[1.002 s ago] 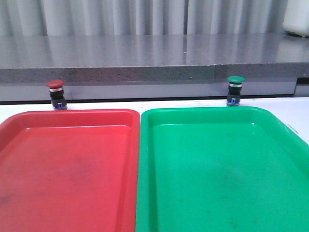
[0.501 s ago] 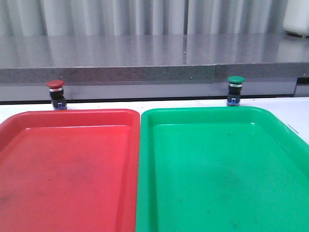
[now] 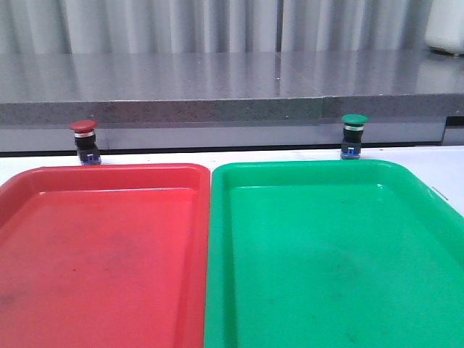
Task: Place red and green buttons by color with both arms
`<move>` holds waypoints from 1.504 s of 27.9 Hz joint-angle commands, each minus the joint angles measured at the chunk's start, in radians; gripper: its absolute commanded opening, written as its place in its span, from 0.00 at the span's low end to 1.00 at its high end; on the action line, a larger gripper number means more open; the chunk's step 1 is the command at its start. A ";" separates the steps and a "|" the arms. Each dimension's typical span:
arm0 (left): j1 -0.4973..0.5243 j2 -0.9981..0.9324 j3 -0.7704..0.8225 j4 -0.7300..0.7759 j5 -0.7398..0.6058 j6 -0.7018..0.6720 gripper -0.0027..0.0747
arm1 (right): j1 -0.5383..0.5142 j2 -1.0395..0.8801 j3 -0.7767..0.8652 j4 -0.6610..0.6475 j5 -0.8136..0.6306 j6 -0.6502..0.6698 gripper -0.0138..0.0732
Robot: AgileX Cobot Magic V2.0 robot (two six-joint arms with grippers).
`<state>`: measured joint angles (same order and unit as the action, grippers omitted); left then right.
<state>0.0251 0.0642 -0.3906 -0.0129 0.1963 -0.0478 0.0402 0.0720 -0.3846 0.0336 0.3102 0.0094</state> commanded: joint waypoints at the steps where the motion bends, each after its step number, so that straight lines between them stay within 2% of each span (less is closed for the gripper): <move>1: -0.003 0.091 -0.148 -0.009 0.060 -0.003 0.01 | -0.005 0.097 -0.136 -0.005 0.017 -0.009 0.04; 7: -0.003 0.253 -0.305 -0.009 0.249 -0.003 0.01 | -0.005 0.289 -0.234 -0.005 0.137 -0.009 0.04; 14: -0.003 0.373 -0.297 -0.009 0.298 -0.003 0.01 | -0.005 0.458 -0.234 -0.005 0.160 -0.009 0.04; 22: -0.003 0.451 -0.297 -0.009 0.300 -0.003 0.01 | -0.005 0.531 -0.234 -0.006 0.157 -0.009 0.04; 24: -0.003 0.469 -0.297 -0.005 0.300 -0.003 0.09 | -0.005 0.538 -0.234 -0.007 0.156 -0.009 0.11; 26: -0.003 0.485 -0.297 -0.003 0.291 -0.003 0.30 | -0.005 0.539 -0.234 -0.007 0.156 -0.009 0.28; 27: -0.003 0.495 -0.297 -0.003 0.279 -0.003 0.46 | -0.005 0.539 -0.234 -0.007 0.156 -0.009 0.38; 29: -0.003 0.513 -0.297 -0.003 0.250 -0.003 0.70 | -0.005 0.539 -0.234 -0.007 0.160 -0.009 0.59; 30: -0.003 0.528 -0.297 -0.003 0.237 -0.003 0.79 | -0.005 0.539 -0.234 -0.007 0.160 -0.009 0.68; 31: -0.003 0.544 -0.297 -0.003 0.224 -0.003 0.84 | -0.005 0.539 -0.234 -0.007 0.160 -0.009 0.75; 33: -0.003 0.590 -0.300 -0.003 0.195 -0.003 0.86 | -0.005 0.539 -0.234 -0.007 0.160 -0.009 0.81; 37: -0.024 0.747 -0.356 -0.006 0.156 0.020 0.86 | -0.005 0.539 -0.234 -0.007 0.160 -0.009 0.82; 42: -0.109 0.999 -0.505 -0.008 0.156 0.020 0.86 | -0.005 0.539 -0.234 -0.007 0.160 -0.009 0.82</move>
<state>-0.0508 0.9732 -0.8057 -0.0129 0.4366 -0.0272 0.0402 0.6051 -0.5833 0.0336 0.5398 0.0094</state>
